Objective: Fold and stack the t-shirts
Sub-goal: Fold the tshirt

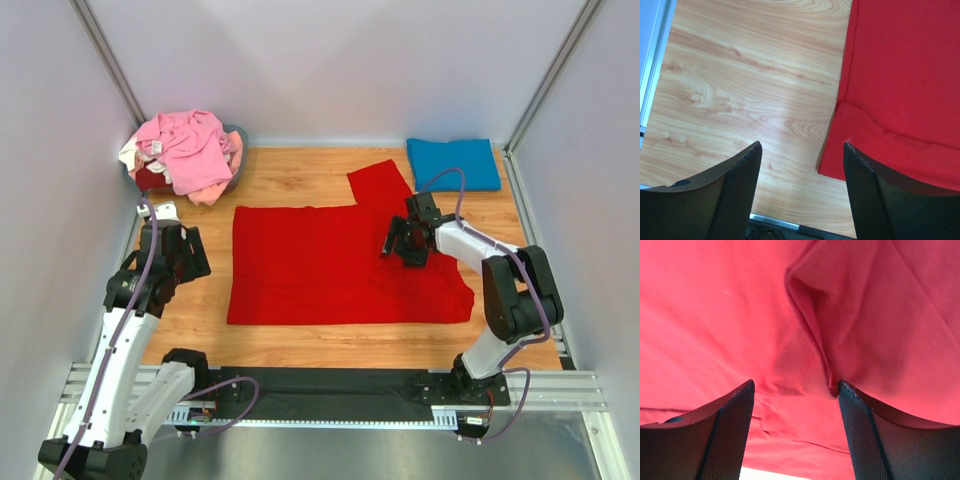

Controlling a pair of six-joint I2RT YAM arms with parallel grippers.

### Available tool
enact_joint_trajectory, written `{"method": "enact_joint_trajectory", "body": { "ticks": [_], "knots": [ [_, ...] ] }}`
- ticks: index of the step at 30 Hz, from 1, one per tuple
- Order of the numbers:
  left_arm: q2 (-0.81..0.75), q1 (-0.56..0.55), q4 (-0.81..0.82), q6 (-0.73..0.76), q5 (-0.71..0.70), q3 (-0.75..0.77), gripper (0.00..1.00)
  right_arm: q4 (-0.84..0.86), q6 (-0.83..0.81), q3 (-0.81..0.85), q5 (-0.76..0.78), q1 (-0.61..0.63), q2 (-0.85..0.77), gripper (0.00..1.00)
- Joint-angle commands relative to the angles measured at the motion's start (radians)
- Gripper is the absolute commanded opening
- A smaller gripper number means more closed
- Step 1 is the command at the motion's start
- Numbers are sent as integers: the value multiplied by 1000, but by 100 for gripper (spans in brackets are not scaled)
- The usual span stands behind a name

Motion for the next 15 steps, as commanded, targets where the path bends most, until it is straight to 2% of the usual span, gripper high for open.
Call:
{"method": "enact_joint_trajectory", "body": {
  "ticks": [1,7,12,15],
  "knots": [
    [-11,6,17,15,6,-1,73,14,-16,74,2,9,23,69],
    [-15,7,17,15,5,-2,73,-10,-21,186,-3,17,95,69],
    [-20,8,17,15,5,-2,73,8,-48,327,-90,17,207,69],
    [-21,6,17,15,6,-2,73,-67,-119,521,-94,14,317,70]
  ]
}}
